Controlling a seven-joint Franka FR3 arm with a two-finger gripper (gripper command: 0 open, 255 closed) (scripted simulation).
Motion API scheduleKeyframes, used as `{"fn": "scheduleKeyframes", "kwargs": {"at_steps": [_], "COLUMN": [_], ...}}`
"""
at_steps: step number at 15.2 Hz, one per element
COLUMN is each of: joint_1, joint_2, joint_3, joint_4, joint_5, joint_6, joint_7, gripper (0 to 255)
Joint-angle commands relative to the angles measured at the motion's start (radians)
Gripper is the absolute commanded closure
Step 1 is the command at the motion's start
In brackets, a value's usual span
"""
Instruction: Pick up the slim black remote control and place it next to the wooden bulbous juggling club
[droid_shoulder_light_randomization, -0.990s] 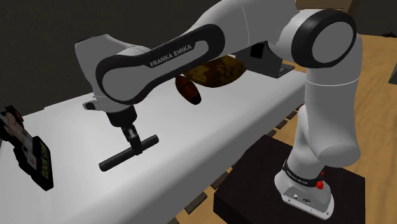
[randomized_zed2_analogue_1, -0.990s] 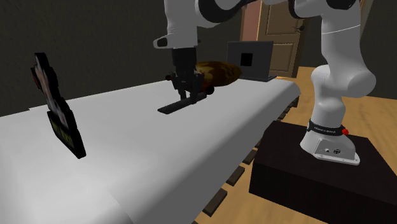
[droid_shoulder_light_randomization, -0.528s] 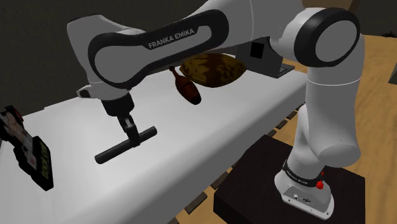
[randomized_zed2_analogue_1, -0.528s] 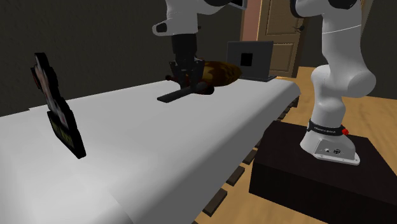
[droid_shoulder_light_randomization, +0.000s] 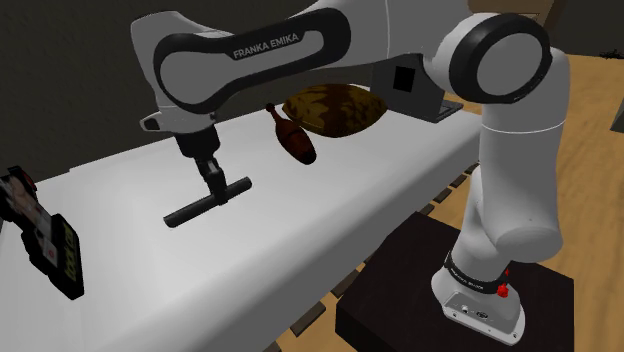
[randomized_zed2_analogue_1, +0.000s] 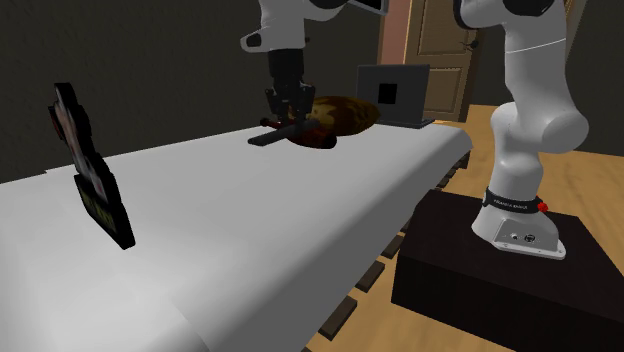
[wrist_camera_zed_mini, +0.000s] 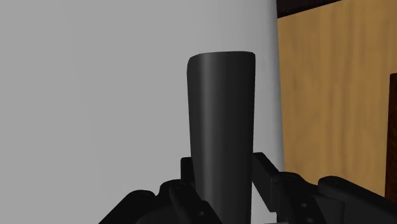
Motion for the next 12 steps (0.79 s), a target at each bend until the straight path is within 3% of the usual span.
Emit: {"fn": "scheduleKeyframes", "kwargs": {"at_steps": [1, 12], "joint_1": [-0.026, -0.162], "joint_2": [0.008, 0.134], "joint_3": [-0.016, -0.094], "joint_4": [0.016, 0.206], "joint_5": [0.000, -0.009], "joint_6": [-0.010, -0.080], "joint_7": [-0.042, -0.259], "gripper": [255, 255]}}
